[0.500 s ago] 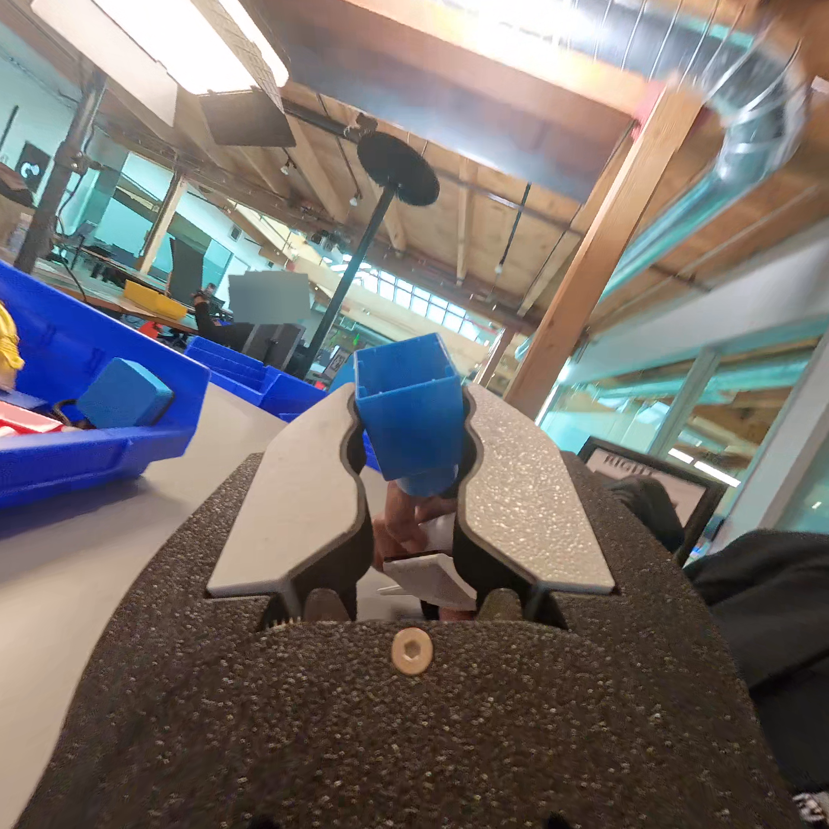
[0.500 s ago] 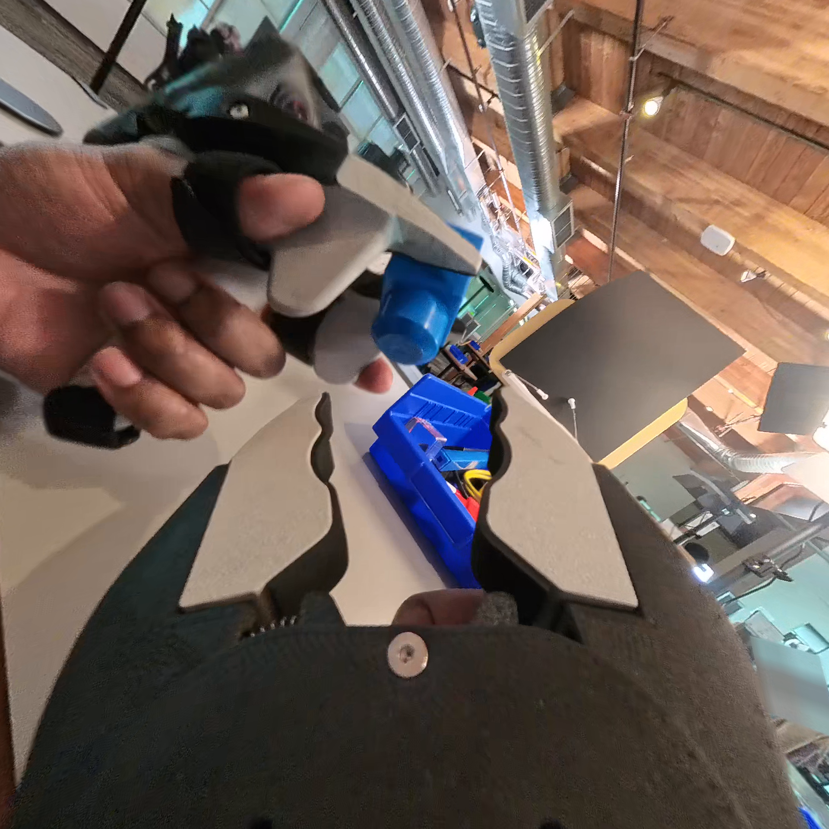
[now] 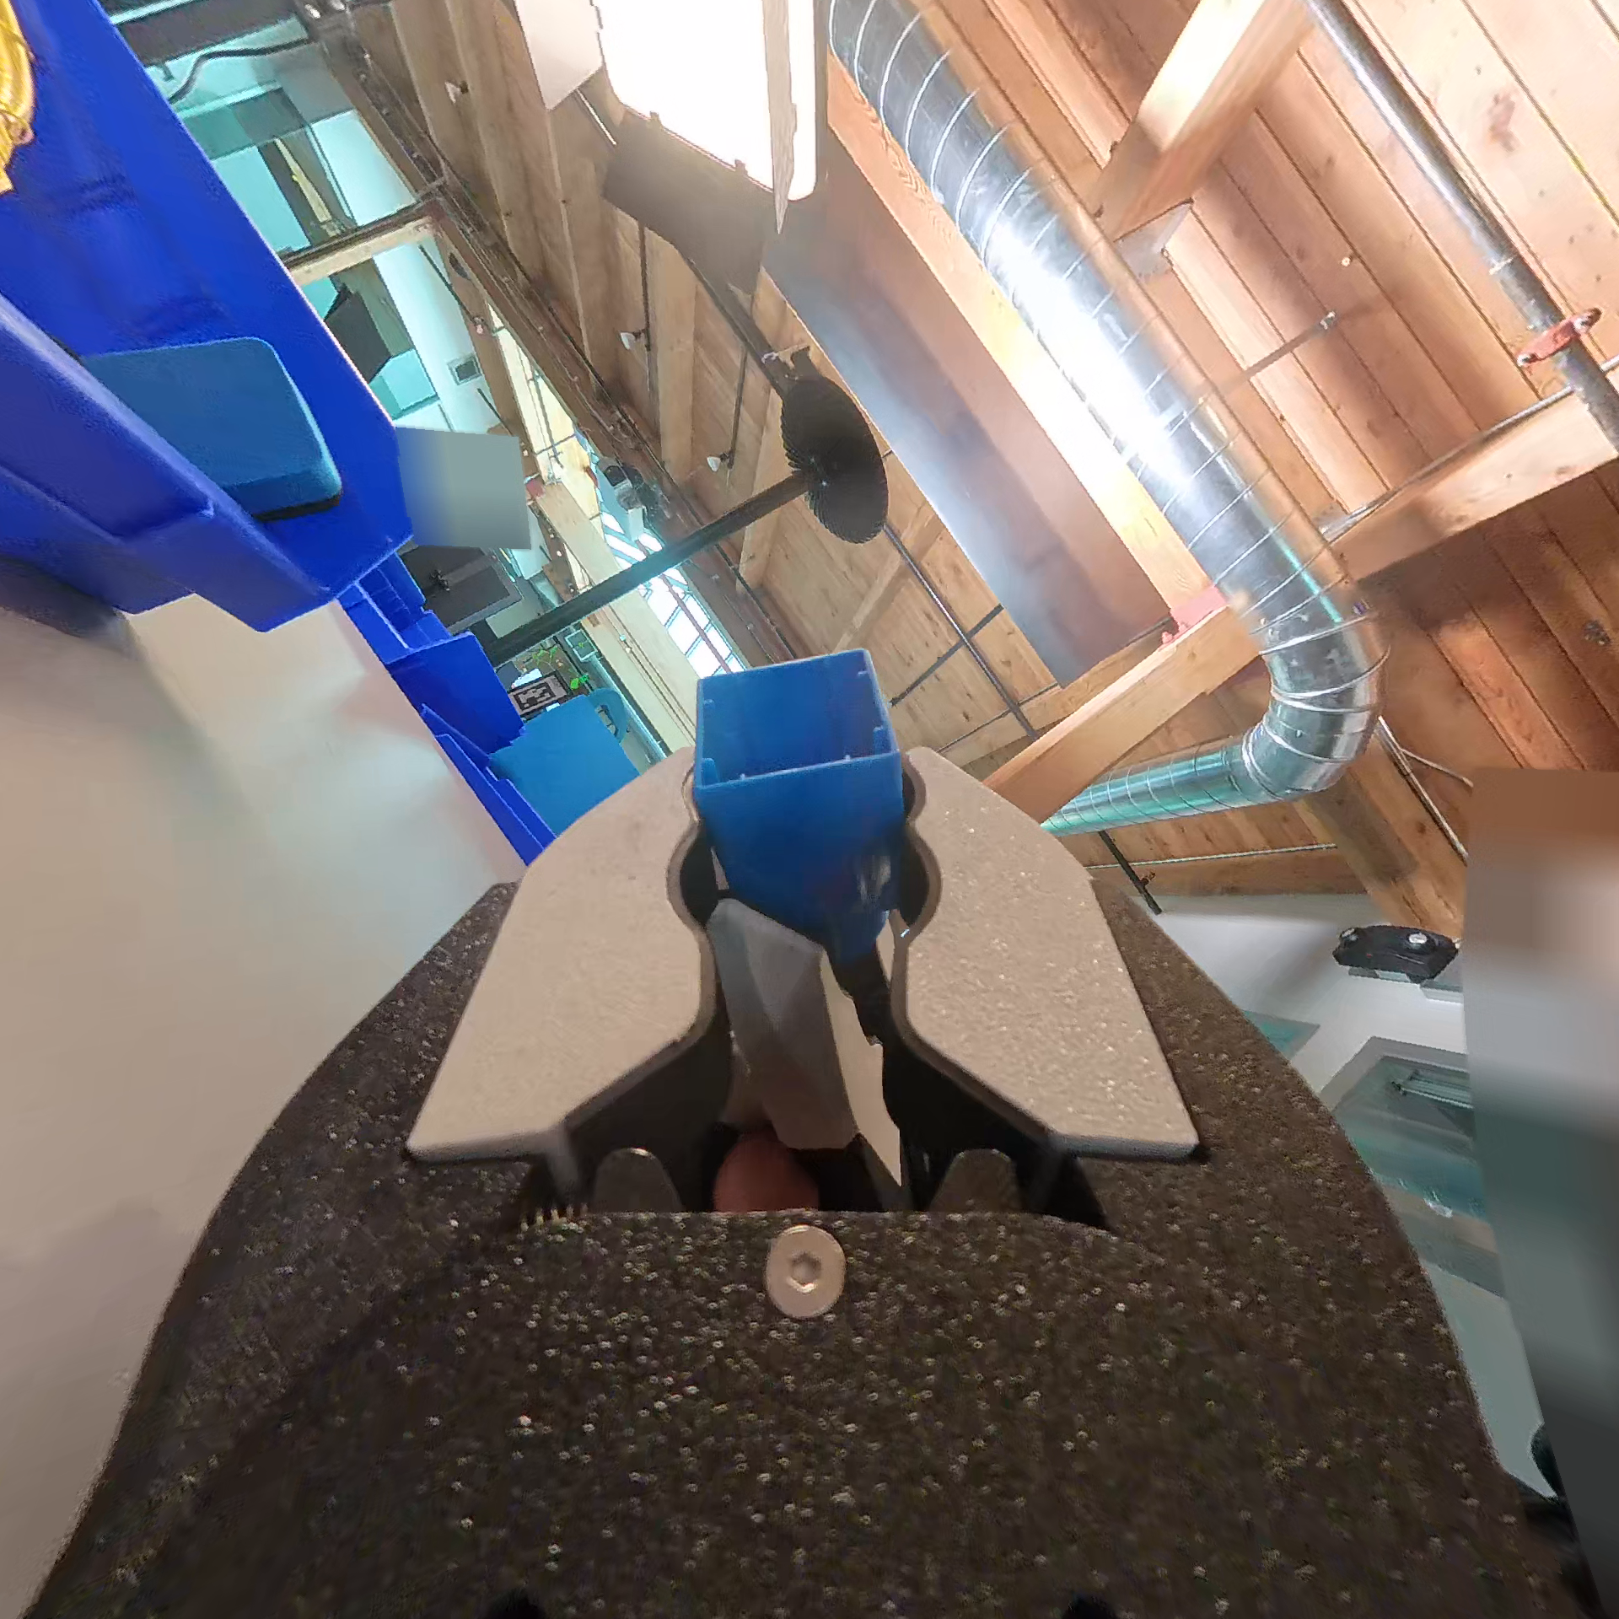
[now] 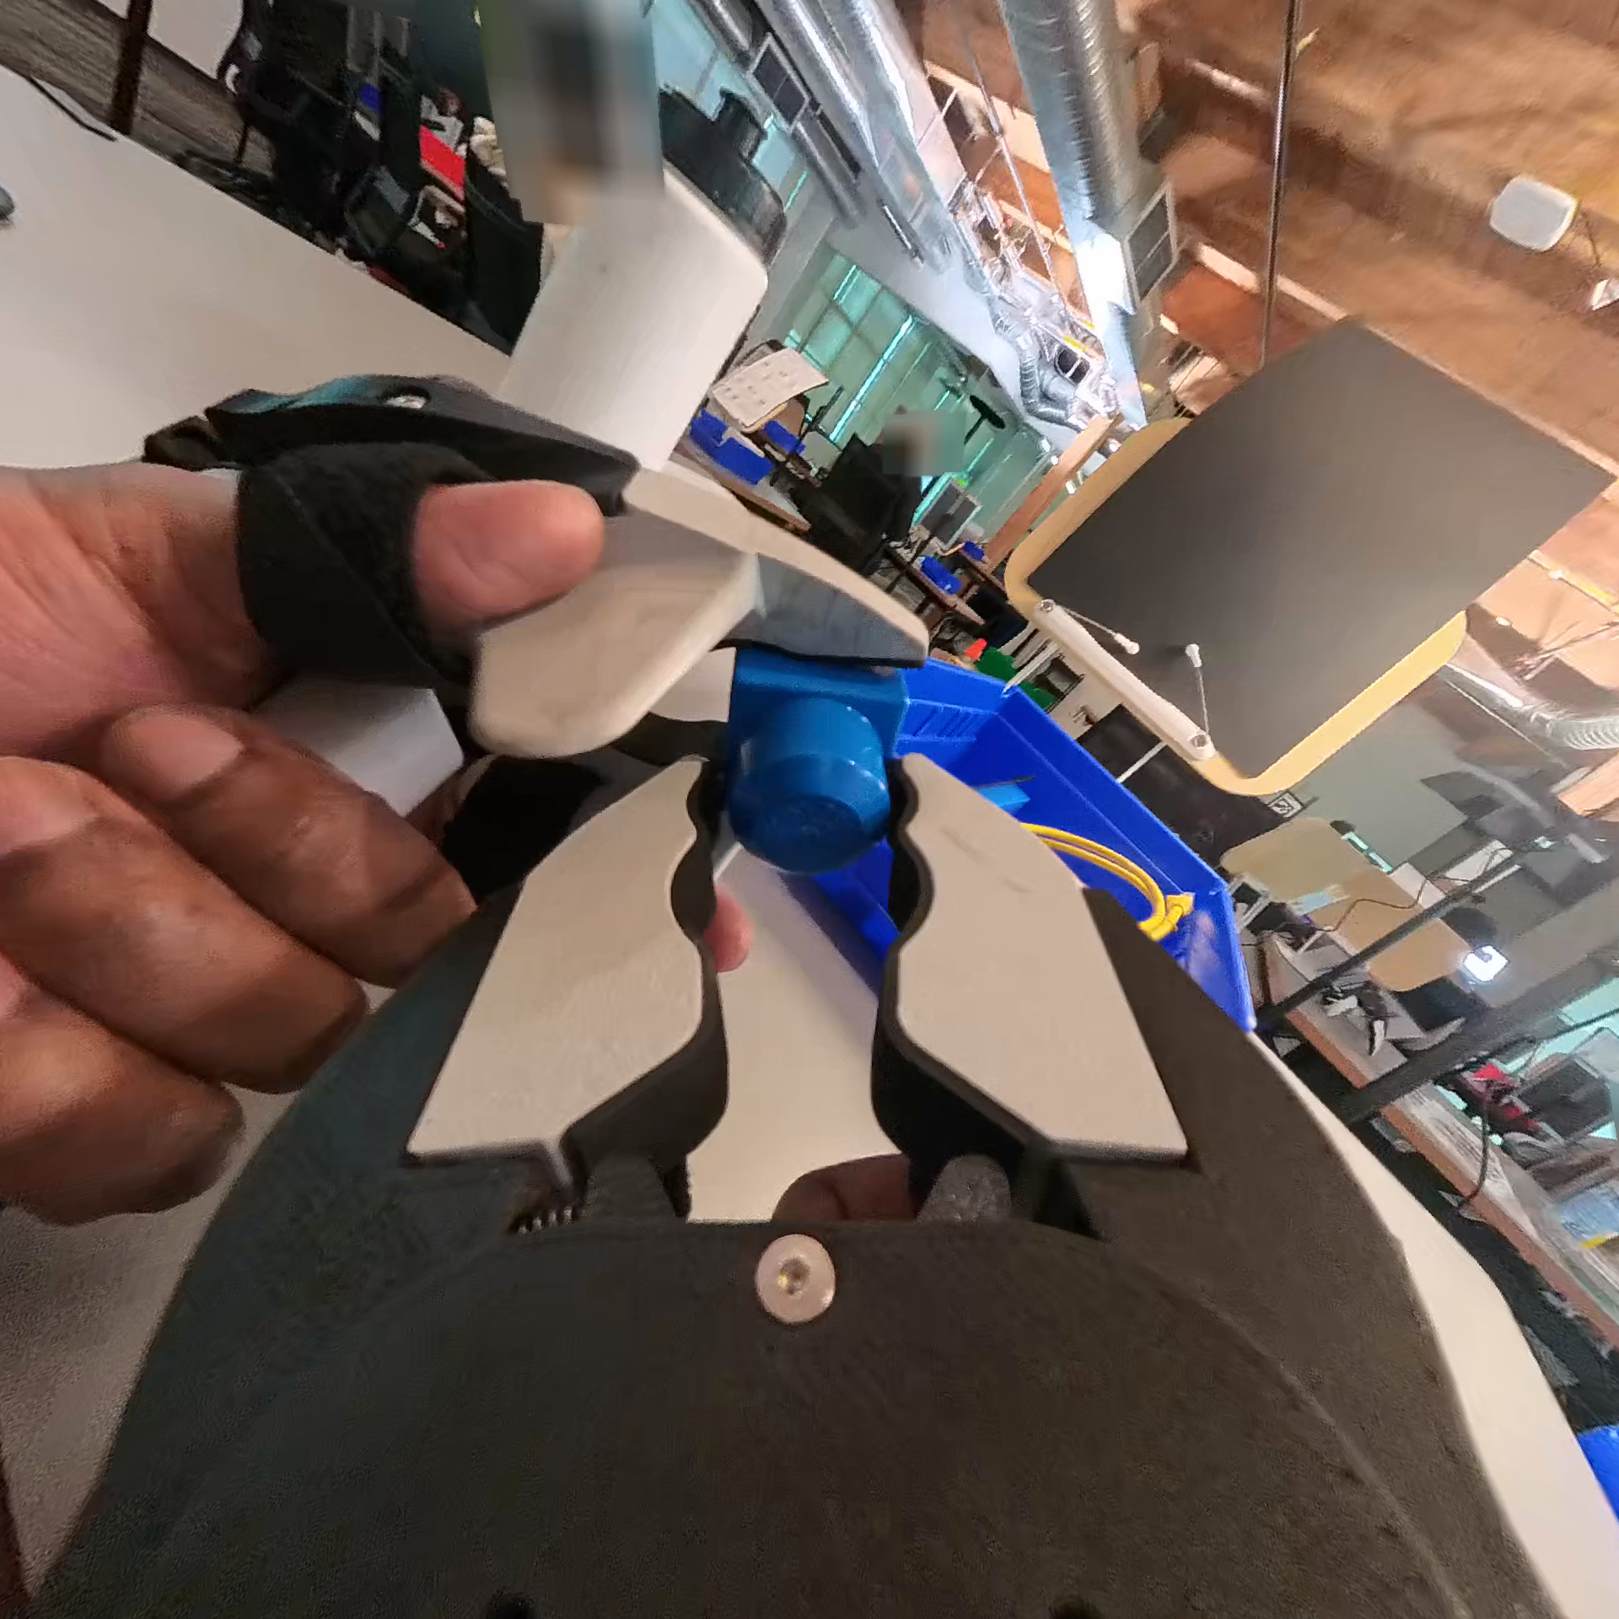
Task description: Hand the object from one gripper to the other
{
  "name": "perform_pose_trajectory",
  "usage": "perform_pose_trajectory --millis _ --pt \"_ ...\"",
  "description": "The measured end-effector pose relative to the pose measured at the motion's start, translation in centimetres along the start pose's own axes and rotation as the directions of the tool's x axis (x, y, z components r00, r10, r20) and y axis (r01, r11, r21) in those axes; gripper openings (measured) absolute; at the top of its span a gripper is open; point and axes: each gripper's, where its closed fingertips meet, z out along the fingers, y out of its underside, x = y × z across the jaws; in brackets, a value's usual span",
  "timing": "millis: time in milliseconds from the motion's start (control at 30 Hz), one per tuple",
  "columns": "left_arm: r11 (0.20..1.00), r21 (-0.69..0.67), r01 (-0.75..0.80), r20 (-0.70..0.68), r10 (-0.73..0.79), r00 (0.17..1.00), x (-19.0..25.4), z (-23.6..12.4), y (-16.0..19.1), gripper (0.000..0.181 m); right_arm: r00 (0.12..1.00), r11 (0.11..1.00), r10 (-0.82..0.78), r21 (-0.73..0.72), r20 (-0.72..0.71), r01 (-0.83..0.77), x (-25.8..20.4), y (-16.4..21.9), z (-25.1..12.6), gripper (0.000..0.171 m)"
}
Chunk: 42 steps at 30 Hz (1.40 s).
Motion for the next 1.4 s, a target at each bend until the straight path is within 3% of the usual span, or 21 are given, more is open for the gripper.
perform_pose_trajectory --millis 267,367,467,633,800,867,933,1100,1200,1300,1400 --pt "0.997 -0.065 -0.039 0.056 0.043 0.997 -0.6 0.2 0.2 0.04 1.0 0.999 0.007 -0.05 -0.01 -0.008 0.3 0.9 0.2 0.035" --pt "0.969 -0.161 -0.188 0.12 0.209 0.971 -0.7 0.1 0.0 0.053 1.0 0.998 0.021 -0.054 -0.009 -0.022 0.4 1.0 0.2 0.035" --pt "0.873 -0.246 -0.421 0.17 0.466 0.868 -0.6 -0.5 -1.1 0.061 0.999 0.997 0.034 -0.062 -0.002 -0.034 0.4 1.2 0.3 0.036" --pt "0.593 -0.356 -0.722 0.194 0.803 0.564 -0.4 -1.4 -3.6 0.069 0.999 0.997 0.039 -0.064 0.003 -0.039 0.4 1.2 0.3 0.035" --pt "0.06 -0.372 -0.926 -0.003 0.998 0.066 1.2 -1.9 -3.8 0.07 0.992 0.992 0.116 -0.057 0.045 -0.114 0.3 1.4 0.2 0.035" --pt "-0.104 -0.335 -0.937 -0.065 0.994 -0.087 1.5 -2.3 -3.7 0.068 0.979 0.981 0.191 -0.045 0.074 -0.188 0.7 1.3 0.1 0.035" --pt "-0.218 -0.325 -0.92 -0.115 0.975 -0.191 1.2 -2.5 -3.1 0.067 0.952 0.961 0.275 -0.02 0.136 -0.274 0.9 1.0 -0.1 0.035" --pt "-0.434 -0.278 -0.857 -0.269 0.891 -0.365 0.5 -2.4 0.3 0.068 0.828 0.886 0.426 0.018 0.364 -0.464 0.0 -0.6 -1.2 0.035" --pt "-0.432 -0.213 -0.877 -0.309 0.881 -0.359 1.3 -2.7 1.4 0.069 0.739 0.847 0.464 -0.002 0.488 -0.531 -0.9 -1.4 -2.0 0.035" --pt "-0.404 -0.157 -0.901 -0.334 0.88 -0.337 2.3 -3.1 2.0 0.07 0.568 0.77 0.545 -0.101 0.617 -0.63 -1.6 -1.7 -2.8 0.035" --pt "-0.447 -0.138 -0.884 -0.369 0.852 -0.373 2.1 -3.5 2.5 0.068 0.317 0.675 0.621 -0.283 0.717 -0.682 -2.7 -1.6 -4.2 0.035"
